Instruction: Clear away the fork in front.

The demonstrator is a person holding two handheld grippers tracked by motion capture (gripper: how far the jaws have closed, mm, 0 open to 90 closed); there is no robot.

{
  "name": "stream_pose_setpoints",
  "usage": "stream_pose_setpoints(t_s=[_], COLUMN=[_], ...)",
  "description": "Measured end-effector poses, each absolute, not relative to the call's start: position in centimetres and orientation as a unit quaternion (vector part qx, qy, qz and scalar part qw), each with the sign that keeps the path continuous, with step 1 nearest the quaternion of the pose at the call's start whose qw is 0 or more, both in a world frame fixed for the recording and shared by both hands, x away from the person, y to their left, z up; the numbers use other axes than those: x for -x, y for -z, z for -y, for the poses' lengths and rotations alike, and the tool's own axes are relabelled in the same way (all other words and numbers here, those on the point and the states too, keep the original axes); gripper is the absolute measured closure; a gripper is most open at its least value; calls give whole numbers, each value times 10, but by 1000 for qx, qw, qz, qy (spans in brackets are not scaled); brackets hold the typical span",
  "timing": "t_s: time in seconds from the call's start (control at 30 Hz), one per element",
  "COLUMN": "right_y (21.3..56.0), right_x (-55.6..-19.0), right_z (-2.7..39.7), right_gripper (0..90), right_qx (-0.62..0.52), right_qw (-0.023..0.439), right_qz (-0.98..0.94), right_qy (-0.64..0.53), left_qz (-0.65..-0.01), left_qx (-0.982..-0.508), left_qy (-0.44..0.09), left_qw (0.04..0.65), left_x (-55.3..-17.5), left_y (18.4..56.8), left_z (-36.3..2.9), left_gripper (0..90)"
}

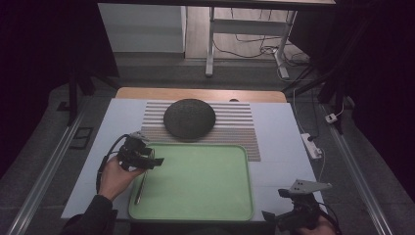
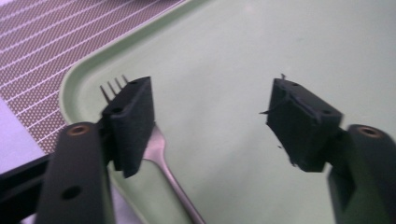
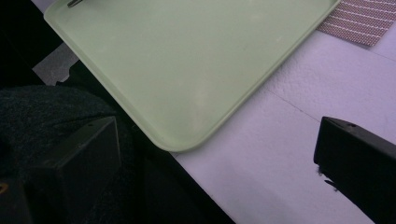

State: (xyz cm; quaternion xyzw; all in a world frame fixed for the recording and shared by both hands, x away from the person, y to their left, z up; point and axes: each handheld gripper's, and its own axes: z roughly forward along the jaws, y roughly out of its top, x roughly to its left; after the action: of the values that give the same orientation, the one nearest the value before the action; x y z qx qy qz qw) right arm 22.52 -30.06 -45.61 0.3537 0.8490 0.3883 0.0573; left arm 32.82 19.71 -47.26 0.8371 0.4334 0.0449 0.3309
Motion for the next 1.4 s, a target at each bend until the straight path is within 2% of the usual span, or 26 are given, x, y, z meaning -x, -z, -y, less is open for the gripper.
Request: stream_pose_setpoints(t_s=[0.3, 0.57, 0.87, 1.4], right_y=[456, 456, 456, 457], right_x=[-225, -225, -226, -226], right_z=[301, 301, 301, 300], right_gripper=[7, 7, 6, 7], right_qx=[-356, -358, -360, -361], right_qw=[58, 58, 57, 58], right_qz=[-848, -847, -847, -848], right_qy=[-387, -388, -387, -383], left_qz=[-423, -419, -411, -437], left_qx=[-832, -815, -808, -801], left_qy=[-33, -23, -54, -47], left_qw=[357, 400, 419, 408], left_x=[-305, -275, -243, -210], left_y=[463, 455, 459, 476], left_z=[-196, -213, -232, -255], left_gripper=[191, 87, 0, 0])
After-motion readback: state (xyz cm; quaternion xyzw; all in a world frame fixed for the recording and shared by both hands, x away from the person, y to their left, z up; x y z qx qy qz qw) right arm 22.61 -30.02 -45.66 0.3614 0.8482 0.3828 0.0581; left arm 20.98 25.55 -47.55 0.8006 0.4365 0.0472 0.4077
